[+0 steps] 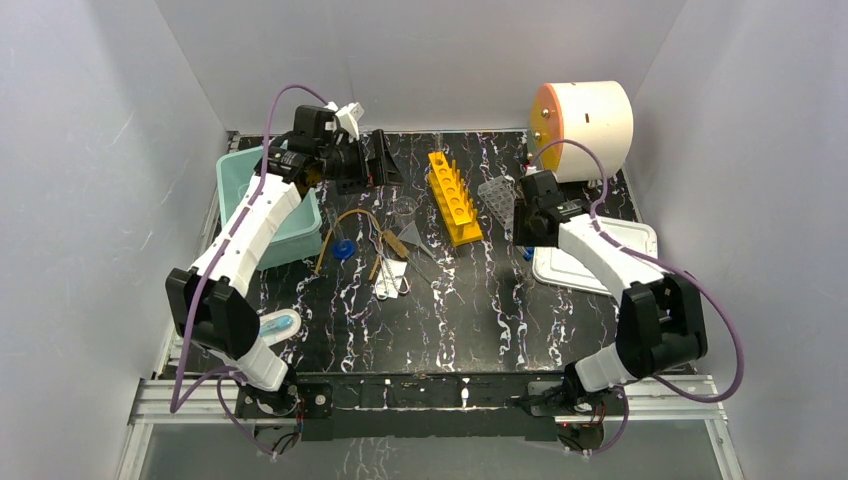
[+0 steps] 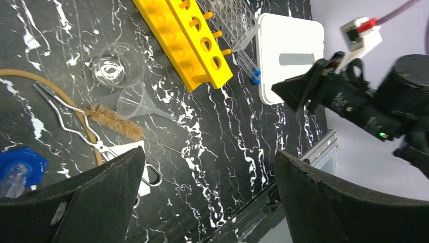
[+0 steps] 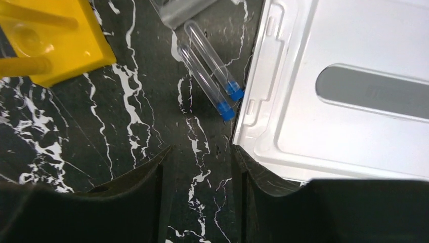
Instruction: Organize the chemistry lab equipment
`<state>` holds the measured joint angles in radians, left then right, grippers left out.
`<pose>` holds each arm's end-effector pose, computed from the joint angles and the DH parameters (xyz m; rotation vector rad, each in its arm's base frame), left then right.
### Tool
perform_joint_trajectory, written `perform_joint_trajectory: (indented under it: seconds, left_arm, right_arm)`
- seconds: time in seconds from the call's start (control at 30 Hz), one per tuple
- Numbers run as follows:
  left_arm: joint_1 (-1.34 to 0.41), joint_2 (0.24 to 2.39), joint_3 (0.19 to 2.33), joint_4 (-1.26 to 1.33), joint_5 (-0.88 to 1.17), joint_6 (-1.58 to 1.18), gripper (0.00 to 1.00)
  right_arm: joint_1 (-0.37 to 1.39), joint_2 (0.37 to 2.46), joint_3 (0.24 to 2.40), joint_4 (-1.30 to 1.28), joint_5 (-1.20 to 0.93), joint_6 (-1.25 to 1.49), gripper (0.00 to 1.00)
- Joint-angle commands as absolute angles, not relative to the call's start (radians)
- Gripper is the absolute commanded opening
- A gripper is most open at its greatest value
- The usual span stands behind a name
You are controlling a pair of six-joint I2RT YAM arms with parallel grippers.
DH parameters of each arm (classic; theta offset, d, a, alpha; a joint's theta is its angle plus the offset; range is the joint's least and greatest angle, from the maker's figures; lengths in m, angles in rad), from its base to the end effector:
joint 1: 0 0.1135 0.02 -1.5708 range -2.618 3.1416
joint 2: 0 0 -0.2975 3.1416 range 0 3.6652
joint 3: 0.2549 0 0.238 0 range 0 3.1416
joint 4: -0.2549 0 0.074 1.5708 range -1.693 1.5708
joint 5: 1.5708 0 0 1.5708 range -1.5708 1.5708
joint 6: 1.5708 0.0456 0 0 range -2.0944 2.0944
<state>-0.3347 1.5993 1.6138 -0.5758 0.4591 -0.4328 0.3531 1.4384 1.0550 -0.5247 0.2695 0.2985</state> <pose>0.3288 -0.1357 0.4131 0.1754 2.2063 -0.9297 0.2757 0.0887 0.2849 0.0470 2.4340 -0.0446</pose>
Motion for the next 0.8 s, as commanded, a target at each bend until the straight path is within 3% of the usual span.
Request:
perform_joint_trajectory:
  seconds: [0.0,0.47,0.77]
  left_arm:
    - [-0.348,1.598,1.601,-0.549,0.527,-0.479,0.98]
    - [-0.371,1.672,1.628,-0.525,0.573,-0.499,0.98]
    - [-0.371,1.673,1.625,-0.529,0.56,-0.49,0.98]
  right_arm:
    - [0.345,1.485,1.021,-0.451,0.236,0.316,0.51]
    - [0.337,1.649,1.013,-0.317,0.233,0.202,0.42]
    - [0.337,1.687,1.035,-0.315,0.243,0.155,0.42]
